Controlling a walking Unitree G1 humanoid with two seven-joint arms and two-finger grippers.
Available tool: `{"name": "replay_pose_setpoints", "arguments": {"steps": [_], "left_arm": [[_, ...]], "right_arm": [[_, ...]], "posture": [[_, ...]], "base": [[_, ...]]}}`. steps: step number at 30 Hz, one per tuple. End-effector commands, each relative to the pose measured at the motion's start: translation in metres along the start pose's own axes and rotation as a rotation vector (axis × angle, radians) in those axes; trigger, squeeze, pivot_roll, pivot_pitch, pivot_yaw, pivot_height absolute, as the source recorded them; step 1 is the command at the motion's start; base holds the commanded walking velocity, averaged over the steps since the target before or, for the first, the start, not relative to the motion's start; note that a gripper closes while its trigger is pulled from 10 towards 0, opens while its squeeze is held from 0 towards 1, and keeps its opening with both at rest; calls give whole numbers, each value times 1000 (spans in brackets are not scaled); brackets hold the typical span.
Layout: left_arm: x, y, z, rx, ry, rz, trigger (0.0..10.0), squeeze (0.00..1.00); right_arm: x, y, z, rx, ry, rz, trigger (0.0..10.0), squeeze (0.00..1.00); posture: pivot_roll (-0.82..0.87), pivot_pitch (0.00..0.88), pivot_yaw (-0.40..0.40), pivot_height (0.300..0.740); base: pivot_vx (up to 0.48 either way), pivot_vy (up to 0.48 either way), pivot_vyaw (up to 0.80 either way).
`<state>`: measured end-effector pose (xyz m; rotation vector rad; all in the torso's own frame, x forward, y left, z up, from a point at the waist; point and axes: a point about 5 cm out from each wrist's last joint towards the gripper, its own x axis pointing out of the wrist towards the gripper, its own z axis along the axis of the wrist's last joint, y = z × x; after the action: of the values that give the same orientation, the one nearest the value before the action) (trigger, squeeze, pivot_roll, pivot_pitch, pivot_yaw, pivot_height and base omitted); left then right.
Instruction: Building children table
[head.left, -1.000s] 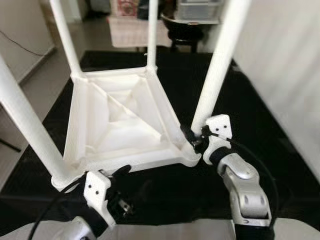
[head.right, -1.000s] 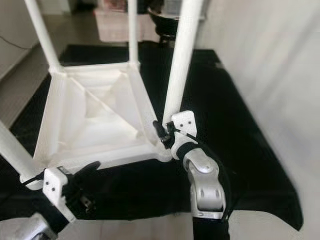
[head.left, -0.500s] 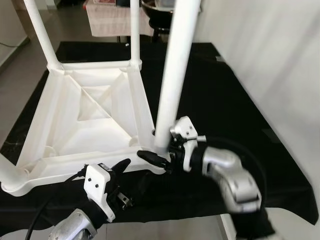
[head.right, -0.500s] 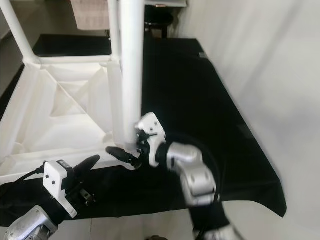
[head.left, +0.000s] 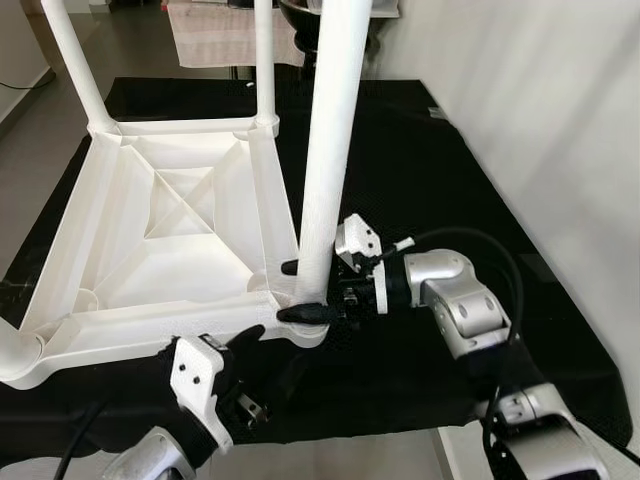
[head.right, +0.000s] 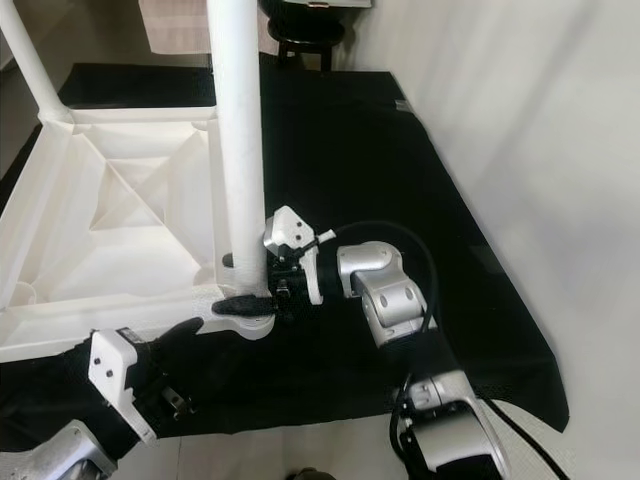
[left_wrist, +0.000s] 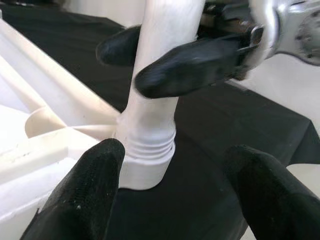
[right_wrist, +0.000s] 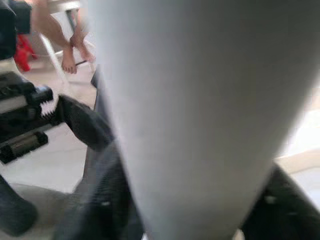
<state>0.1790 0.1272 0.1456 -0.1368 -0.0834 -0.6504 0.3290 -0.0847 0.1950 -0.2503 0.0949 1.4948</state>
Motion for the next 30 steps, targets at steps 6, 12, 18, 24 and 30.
{"name": "replay_pose_setpoints", "arguments": {"steps": [6, 12, 18, 24, 30], "left_arm": [[-1, -4, -2, -13, 11, 1, 10000, 0], [-1, -4, -2, -19, 11, -3, 10000, 0], [-3, -1, -1, -16, 11, 0, 10000, 0], [-3, 5, -3, -14, 23, -8, 10000, 0], [0, 9, -3, -4, 19, -1, 10000, 0]], "right_arm": [[1, -3, -2, -23, 15, 63, 0, 0], [-25, 7, -24, 46, 33, -92, 0, 0], [-27, 52, -73, 333, 120, -828, 0, 0], [-23, 61, -70, 329, 118, -1000, 0, 0], [-19, 48, -66, 306, 92, -973, 0, 0]], "posture": [[-124, 151, -110, 740], [-144, 148, -121, 740], [-155, 159, -115, 740], [-178, 139, -95, 740], [-181, 126, -92, 740]], "base": [[0, 0, 0], [0, 0, 0], [0, 0, 0], [0, 0, 0], [0, 0, 0]]}}
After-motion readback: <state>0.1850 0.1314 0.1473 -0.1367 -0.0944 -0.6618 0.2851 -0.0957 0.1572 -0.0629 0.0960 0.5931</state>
